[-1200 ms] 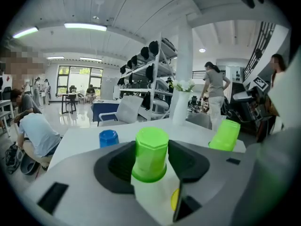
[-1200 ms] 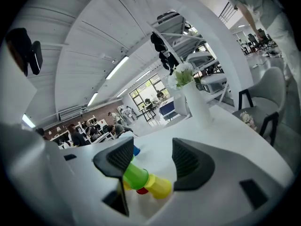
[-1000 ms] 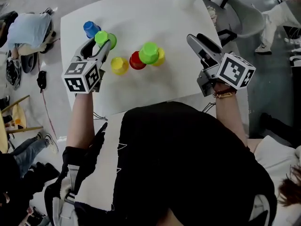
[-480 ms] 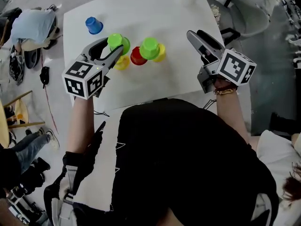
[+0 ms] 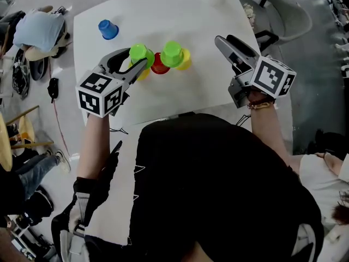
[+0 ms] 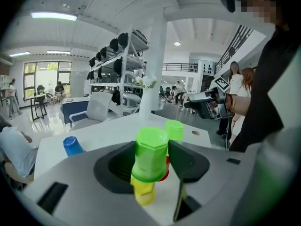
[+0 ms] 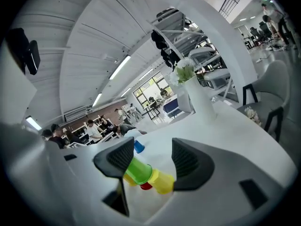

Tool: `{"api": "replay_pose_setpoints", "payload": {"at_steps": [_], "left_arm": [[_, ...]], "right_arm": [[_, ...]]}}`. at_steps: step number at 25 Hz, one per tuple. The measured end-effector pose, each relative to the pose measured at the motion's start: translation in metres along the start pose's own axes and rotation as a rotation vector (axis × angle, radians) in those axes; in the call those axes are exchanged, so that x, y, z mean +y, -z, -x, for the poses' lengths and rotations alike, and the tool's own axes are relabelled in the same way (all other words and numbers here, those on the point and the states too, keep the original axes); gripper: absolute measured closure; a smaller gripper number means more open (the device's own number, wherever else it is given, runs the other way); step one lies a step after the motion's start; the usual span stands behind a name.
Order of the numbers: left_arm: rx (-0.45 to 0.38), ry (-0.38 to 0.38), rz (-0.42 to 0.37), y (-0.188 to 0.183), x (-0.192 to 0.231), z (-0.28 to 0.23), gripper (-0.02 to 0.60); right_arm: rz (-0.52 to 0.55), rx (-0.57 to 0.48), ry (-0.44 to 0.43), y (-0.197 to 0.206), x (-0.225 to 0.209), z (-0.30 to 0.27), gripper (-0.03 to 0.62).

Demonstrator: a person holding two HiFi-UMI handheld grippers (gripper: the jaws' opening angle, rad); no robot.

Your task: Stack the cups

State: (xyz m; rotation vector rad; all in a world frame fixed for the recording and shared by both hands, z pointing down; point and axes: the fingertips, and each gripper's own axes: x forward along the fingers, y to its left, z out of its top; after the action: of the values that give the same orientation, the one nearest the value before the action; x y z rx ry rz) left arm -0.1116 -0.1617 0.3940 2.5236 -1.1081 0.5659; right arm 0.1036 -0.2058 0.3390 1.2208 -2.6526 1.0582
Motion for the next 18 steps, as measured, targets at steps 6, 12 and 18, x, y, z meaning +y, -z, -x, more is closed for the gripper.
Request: {"api": "replay_pose_setpoints", "payload": {"at_steps": [6, 12, 18], "left_arm": [[0.017, 0.003, 0.0, 0.004, -0.001, -0.001, 0.351], [0.026, 0.002, 0.001, 0.008, -0.002, -0.002, 0.351], [0.04, 0.005, 0.0, 0.012, -0.002, -0.003, 0.351]], "right_arm": [[-0.005, 0.007, -0.004, 0.003, 0.0, -0.002, 0.341], [-0.009, 0.012, -0.008, 0.006, 0.001, -0.004, 0.341], [-0.003, 0.016, -0.008, 0.007, 0.002, -0.004, 0.339]]}}
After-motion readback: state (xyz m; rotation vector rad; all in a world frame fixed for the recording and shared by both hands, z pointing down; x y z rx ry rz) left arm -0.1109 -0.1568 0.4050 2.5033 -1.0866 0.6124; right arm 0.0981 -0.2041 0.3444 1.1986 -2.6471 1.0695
